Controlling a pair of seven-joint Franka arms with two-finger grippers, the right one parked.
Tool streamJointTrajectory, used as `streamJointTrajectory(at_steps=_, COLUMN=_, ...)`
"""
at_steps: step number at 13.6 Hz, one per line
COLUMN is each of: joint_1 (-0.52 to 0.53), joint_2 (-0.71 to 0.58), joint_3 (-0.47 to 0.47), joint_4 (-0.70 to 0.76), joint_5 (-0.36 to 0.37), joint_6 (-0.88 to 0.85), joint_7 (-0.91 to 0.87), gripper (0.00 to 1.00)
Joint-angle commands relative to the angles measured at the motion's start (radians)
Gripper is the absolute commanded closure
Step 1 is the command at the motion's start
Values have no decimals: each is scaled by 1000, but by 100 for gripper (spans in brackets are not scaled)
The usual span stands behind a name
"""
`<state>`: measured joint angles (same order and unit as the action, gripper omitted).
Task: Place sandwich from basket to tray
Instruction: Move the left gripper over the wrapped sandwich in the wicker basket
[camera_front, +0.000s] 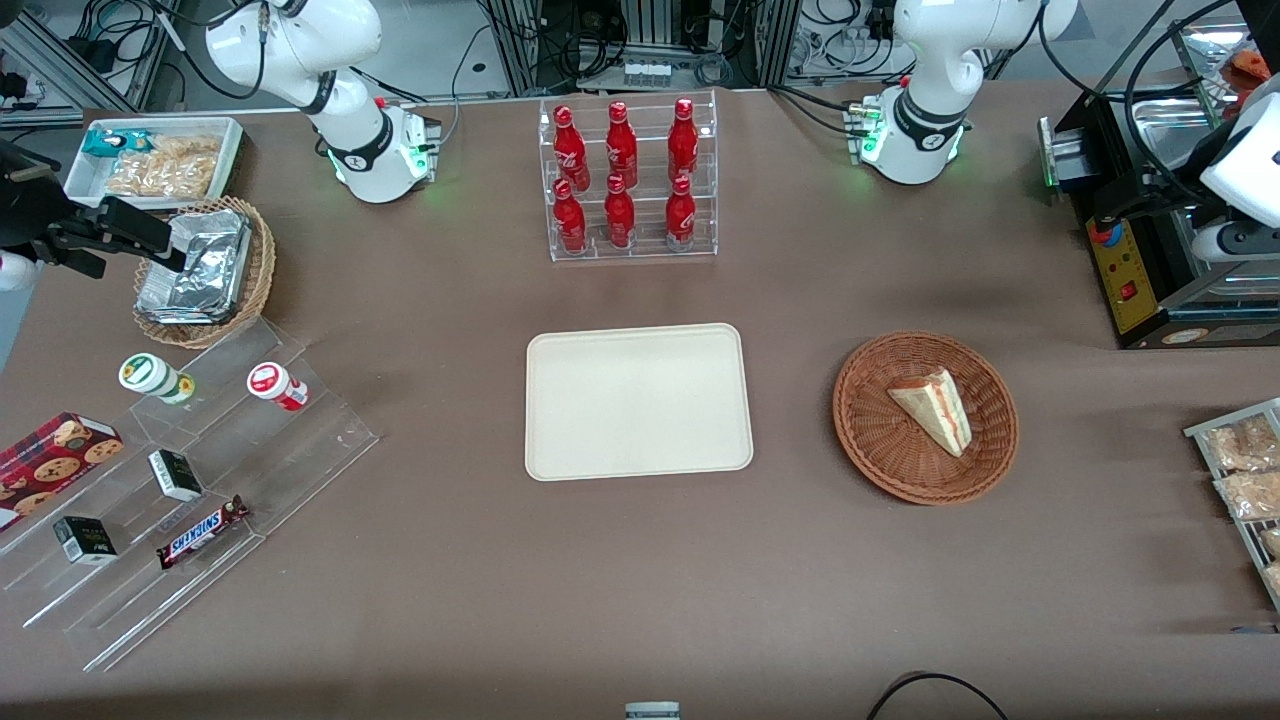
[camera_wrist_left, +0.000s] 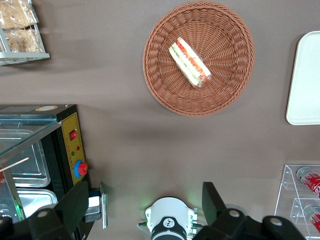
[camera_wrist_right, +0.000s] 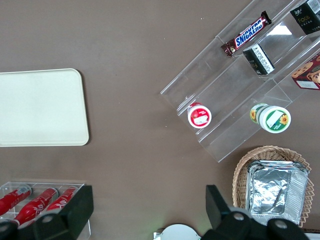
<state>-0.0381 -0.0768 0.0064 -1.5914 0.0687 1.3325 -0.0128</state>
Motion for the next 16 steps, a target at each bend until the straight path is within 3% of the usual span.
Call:
streamJointTrajectory(at_steps=1, joint_1=-5, joint_2=-2, joint_3=-8, joint_4=-9, joint_5=14, joint_6=11, joint_7=7, gripper=0)
streamJointTrajectory(at_steps=7, joint_1=-6, joint_2=87, joint_3=-43, joint_4=-54, joint_5=14, joint_6=107, joint_7=7, gripper=0)
streamJointTrajectory(at_steps=16, joint_1=-26, joint_2=112, joint_3=-46, joint_4=-448, joint_5=-1, joint_6=587, joint_7=1, gripper=0)
